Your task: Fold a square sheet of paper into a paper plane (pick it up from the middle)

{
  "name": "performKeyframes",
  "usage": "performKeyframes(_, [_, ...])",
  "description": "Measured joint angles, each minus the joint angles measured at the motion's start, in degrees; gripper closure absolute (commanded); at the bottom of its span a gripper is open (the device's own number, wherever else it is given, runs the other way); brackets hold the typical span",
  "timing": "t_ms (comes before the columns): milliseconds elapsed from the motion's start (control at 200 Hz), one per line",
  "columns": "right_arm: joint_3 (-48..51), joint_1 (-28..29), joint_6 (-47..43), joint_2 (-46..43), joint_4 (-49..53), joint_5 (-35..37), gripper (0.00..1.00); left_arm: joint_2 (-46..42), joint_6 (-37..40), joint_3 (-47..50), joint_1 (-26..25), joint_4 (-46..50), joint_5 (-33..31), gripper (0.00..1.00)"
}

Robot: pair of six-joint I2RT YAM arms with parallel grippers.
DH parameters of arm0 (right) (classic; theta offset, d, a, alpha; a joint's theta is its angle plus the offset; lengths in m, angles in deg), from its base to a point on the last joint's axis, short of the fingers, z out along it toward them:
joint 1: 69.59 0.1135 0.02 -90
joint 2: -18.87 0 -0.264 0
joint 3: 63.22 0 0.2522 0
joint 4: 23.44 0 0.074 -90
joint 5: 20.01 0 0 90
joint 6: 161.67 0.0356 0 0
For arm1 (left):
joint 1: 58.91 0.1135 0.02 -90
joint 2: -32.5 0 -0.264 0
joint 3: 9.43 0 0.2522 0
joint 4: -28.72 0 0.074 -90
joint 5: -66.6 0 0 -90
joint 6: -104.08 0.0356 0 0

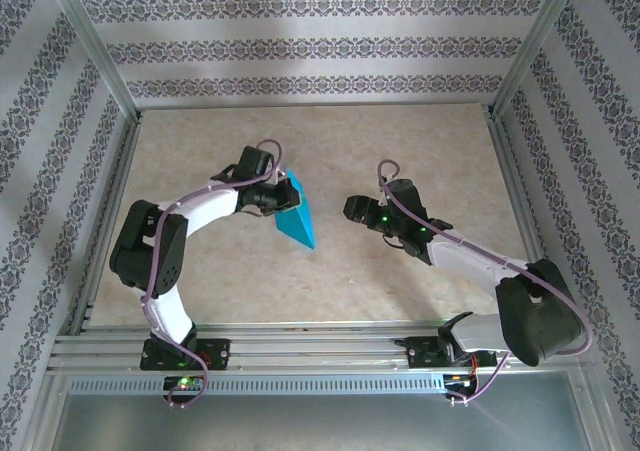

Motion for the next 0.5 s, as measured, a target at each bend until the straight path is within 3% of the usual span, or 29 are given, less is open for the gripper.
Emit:
performKeyframes(265, [-0.04, -1.81, -1.49, -0.98, 1.33, 3.13, 0.22, -0.5, 9.79, -18.99, -0.74, 32.7, -25.55, 0.92])
performKeyframes(500, [-0.04, -2.91, -1.46, -2.67, 1.75, 4.92, 0.22, 5.57, 11.63, -30.25, -5.35, 49.55, -49.24, 0.91])
